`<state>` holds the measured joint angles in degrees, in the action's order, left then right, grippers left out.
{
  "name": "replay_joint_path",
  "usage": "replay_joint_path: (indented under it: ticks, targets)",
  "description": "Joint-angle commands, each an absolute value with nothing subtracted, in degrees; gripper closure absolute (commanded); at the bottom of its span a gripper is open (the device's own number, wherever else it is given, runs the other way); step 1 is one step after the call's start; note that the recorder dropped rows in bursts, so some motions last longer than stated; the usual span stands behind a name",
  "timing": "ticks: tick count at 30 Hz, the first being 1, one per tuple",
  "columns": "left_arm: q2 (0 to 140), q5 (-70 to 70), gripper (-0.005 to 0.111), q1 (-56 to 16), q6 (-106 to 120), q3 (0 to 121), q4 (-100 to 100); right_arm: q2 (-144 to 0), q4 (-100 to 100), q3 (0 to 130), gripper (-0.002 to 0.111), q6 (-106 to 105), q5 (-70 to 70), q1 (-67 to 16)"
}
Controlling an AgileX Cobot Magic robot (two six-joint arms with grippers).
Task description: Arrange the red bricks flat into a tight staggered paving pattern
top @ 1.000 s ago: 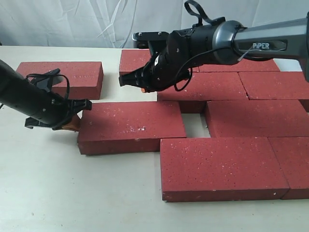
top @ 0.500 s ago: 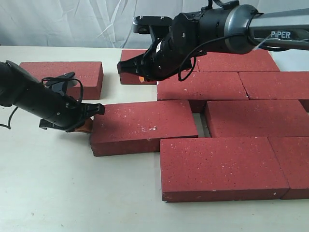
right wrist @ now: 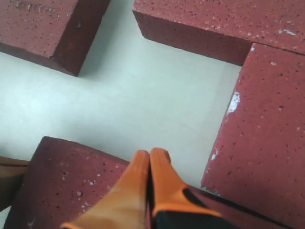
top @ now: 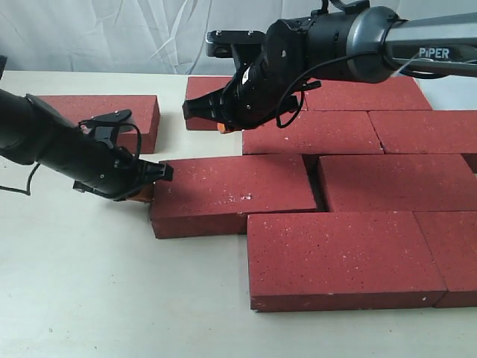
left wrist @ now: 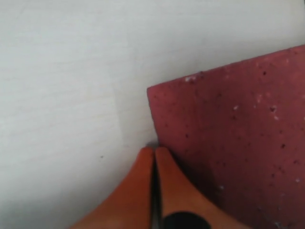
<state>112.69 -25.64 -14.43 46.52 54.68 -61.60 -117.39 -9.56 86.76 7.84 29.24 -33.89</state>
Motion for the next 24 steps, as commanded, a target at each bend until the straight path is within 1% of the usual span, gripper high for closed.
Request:
replay_joint_path:
  ticks: [1,7,13,24]
  targets:
    - [114.6,-26.3,0.107,-15.7,50.2,55.9,-61.5,-116.8,-9.1,86.6,0.109,7.7,29.2,-33.7]
    - [114.6,-23.6,0.107,-15.7,51.6,57.0,-61.3,-116.8,-8.0,86.6,0.109,7.7,29.1,-33.7]
    - [114.6,-24.6,0.107,-15.9,51.7,57.0,-64.9,-116.8,-8.0,86.6,0.109,7.7,28.5,-33.7]
    - [114.6,-23.9,0.107,-19.4,51.7,57.0,-66.0,-116.8,-8.0,86.6,0.109,7.7,28.7,-33.7]
